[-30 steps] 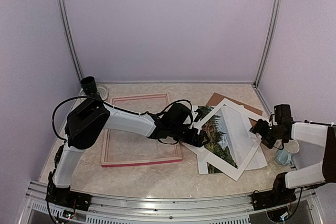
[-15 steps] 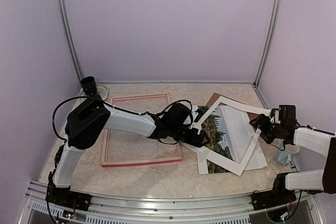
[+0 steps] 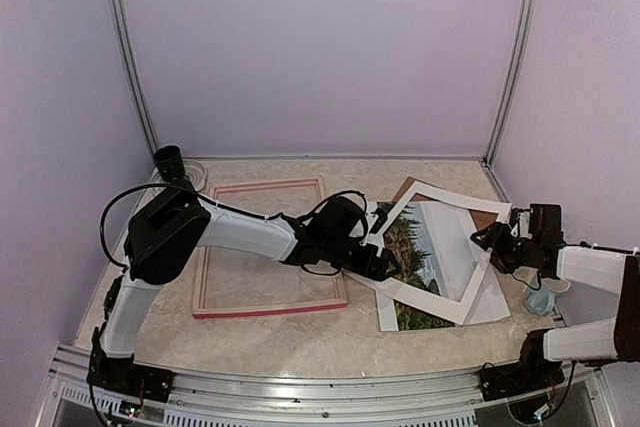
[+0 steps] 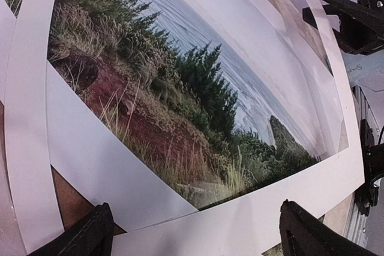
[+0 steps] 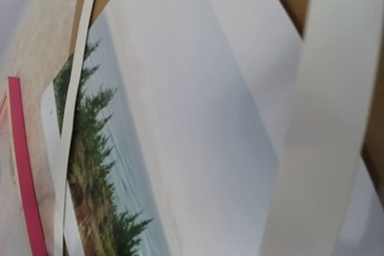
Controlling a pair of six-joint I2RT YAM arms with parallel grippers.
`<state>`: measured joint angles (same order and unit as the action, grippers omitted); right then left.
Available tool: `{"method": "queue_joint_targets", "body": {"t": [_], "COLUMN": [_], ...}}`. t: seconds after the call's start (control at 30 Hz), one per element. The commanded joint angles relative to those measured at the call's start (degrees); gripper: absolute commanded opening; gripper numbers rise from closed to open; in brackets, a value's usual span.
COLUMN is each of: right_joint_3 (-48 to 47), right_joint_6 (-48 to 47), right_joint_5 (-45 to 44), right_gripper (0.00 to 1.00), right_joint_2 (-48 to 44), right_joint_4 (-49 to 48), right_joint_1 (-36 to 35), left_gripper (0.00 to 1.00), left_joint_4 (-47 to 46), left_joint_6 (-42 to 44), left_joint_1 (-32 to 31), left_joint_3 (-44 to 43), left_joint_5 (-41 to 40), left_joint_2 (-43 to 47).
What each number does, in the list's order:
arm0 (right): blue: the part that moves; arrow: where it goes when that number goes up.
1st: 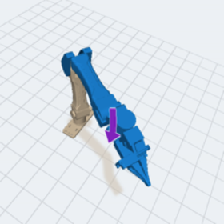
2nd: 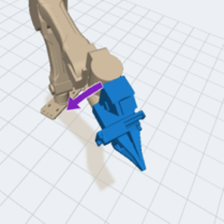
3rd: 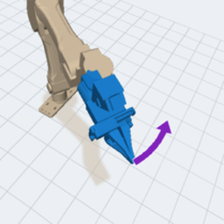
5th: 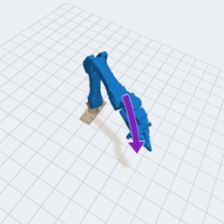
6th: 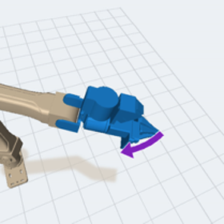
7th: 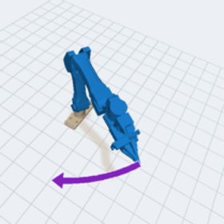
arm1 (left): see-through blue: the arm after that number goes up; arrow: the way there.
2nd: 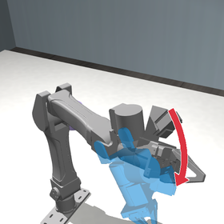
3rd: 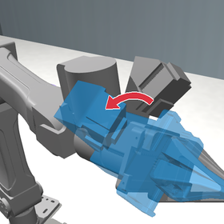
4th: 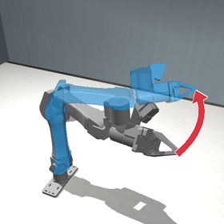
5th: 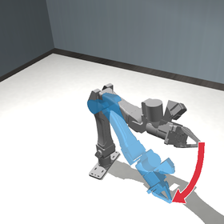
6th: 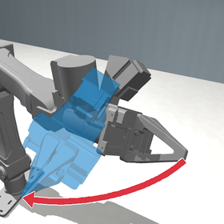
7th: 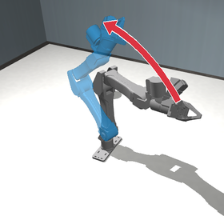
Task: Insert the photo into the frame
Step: Pick up the mat board from the photo.
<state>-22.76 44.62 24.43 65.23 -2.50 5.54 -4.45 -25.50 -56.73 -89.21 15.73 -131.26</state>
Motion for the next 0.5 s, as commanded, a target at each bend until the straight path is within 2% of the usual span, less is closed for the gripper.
{"method": "queue_joint_targets", "body": {"t": [0.0,0.17,0.47], "right_joint_3": [-0.4,0.3,1.1], "right_joint_6": [-1.0,-1.4,-0.7], "right_joint_5": [1.2,2.5,10.2], "right_gripper": [0.59,0.47,0.46], "right_joint_2": [-1.8,-2.0,3.9], "right_joint_4": [-0.2,-2.3,-8.4], "right_joint_1": [0.8,0.8,0.8], "left_gripper": [0.95,0.95,0.95], "left_joint_4": [1.5,0.8,0.7], "left_joint_6": [-0.8,-1.2,-1.6], "left_joint_1": [-0.4,-0.1,0.0], "left_joint_3": [-0.5,-0.6,-0.8], "left_joint_5": [1.5,2.1,2.9], "left_joint_2": [-1.7,-1.1,-1.2]}}
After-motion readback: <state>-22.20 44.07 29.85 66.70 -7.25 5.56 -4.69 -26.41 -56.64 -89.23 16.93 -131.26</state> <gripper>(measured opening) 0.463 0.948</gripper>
